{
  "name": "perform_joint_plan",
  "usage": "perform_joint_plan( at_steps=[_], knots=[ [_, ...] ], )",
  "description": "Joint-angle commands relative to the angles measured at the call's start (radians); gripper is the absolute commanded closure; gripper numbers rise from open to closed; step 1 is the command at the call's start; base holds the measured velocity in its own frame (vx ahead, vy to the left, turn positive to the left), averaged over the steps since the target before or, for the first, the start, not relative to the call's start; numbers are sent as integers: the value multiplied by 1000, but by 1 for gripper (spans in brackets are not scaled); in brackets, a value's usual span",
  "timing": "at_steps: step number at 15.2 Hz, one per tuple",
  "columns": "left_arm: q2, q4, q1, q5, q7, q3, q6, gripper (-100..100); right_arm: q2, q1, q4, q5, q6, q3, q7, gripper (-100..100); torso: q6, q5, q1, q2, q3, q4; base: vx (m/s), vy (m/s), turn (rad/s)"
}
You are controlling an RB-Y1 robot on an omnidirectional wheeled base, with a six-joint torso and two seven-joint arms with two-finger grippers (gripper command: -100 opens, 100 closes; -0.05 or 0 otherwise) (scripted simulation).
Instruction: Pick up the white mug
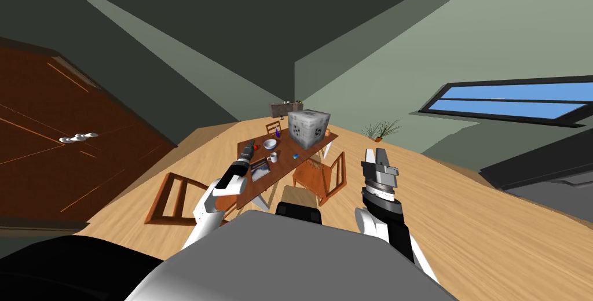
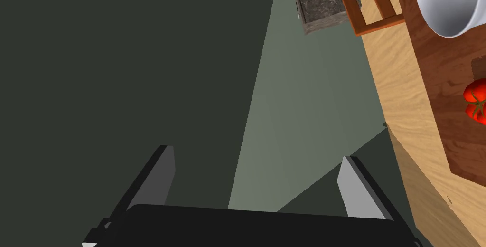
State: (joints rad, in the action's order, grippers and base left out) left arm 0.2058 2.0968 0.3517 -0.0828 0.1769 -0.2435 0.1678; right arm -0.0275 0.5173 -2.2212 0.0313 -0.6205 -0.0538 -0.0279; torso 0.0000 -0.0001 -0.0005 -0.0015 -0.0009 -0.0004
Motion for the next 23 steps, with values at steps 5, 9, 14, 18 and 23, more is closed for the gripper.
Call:
perform_joint_plan(
  at_steps=[5,9,14,18,23],
  knots=[
    [18,-62,-43,-3,57,-59,123,-100,0,0,0,0,0,0,0,0,0,0,0,0,0,0,22,-7,-143],
    [27,-91,-63,-5,83,-88,210,-100,0,0,0,0,0,0,0,0,1,0,0,0,0,0,29,-8,-193],
    [35,-120,-82,-7,109,-117,298,-100,0,0,0,0,0,0,0,0,0,0,0,0,0,0,25,0,-125],
    [52,-179,-121,-11,162,-177,393,-100,0,0,0,0,0,0,0,0,0,0,0,0,0,0,25,-2,-199],
    [60,-209,-140,-13,189,-207,485,-100,0,0,0,0,0,0,0,0,1,0,0,0,0,0,25,-2,-145]
  ],
)
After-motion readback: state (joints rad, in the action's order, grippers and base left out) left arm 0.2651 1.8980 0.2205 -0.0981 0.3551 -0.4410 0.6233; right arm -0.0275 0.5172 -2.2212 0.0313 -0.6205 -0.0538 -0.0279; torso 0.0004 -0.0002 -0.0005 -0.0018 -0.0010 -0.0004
